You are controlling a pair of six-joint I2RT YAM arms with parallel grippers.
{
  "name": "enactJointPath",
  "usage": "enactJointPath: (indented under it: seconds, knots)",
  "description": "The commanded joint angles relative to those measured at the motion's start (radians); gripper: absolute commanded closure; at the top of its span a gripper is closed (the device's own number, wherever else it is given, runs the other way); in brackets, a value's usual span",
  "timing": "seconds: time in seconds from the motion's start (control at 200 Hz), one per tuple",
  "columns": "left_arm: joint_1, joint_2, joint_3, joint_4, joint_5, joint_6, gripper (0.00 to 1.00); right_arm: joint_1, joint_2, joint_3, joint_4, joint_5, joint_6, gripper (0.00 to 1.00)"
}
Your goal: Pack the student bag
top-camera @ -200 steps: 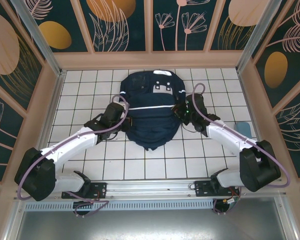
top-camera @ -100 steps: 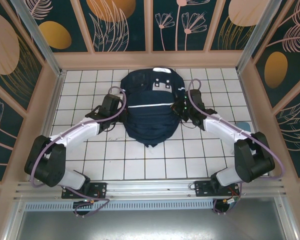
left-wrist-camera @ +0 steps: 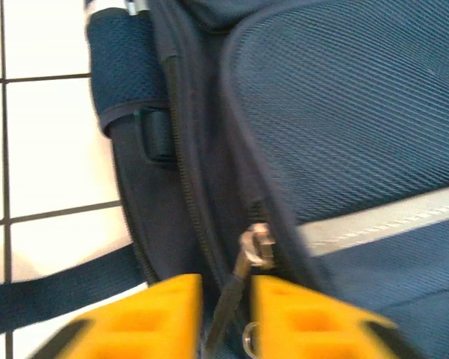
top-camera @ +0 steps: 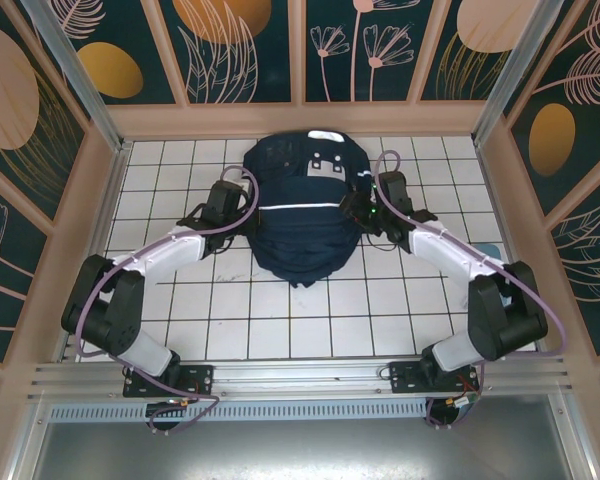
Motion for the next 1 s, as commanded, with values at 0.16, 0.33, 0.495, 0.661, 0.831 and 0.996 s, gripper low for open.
enactJointPath:
  seconds: [0.16, 0.33, 0.495, 0.661, 0.831, 0.996]
  knots:
    - [0.005, -0.202, -0.032, -0.088, -0.079, -0.086, 0.19, -0.051, -0.163, 0.015, -0.27, 0.399, -0.143, 0.33]
    - [0.005, -0.275, -0.04, -0.144, -0.136, -0.119, 0.06, -0.209, -0.217, -0.054, -0.335, 0.463, -0.131, 0.2]
    - [0.005, -0.342, -0.064, -0.116, -0.107, -0.128, 0.02, -0.391, -0.279, -0.167, -0.258, 0.431, -0.151, 0.01]
    - [0.005, -0.355, -0.067, -0.118, -0.076, -0.127, 0.02, -0.55, -0.265, -0.208, -0.267, 0.459, -0.133, 0.01]
    - [0.005, -0.349, -0.076, -0.114, -0.039, -0.134, 0.01, -0.668, -0.217, -0.217, -0.251, 0.414, -0.166, 0.01]
    - [0.005, -0.343, -0.086, -0.101, -0.014, -0.146, 0.01, -0.772, -0.152, -0.2, -0.23, 0.361, -0.184, 0.01]
